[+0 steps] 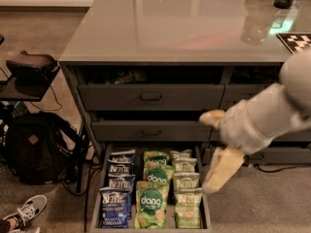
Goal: Pick green rice chip bag from bottom drawer and place on counter
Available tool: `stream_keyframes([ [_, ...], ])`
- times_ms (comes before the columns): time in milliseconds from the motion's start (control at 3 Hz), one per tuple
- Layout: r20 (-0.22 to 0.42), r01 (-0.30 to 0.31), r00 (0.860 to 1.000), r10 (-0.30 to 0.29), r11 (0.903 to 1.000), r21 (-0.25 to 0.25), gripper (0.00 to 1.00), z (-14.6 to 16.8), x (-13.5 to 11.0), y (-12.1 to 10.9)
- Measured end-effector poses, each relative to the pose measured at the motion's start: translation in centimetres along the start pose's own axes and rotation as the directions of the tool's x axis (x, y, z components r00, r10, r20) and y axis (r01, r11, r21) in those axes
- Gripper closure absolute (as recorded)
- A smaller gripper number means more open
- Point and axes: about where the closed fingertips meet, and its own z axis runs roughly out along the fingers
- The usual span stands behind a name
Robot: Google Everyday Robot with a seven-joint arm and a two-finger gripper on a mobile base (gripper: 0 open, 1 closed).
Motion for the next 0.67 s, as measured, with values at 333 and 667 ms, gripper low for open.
stream_keyframes([
  [333, 0.097, -0.073, 0.992, 0.083, 0.9914, -0.109, 0.0, 10.4, 1.5, 1.2],
  [667, 0.126, -0.159, 0.975, 0.181, 0.9733, -0.166, 0.0, 19.6, 3.5, 0.8],
])
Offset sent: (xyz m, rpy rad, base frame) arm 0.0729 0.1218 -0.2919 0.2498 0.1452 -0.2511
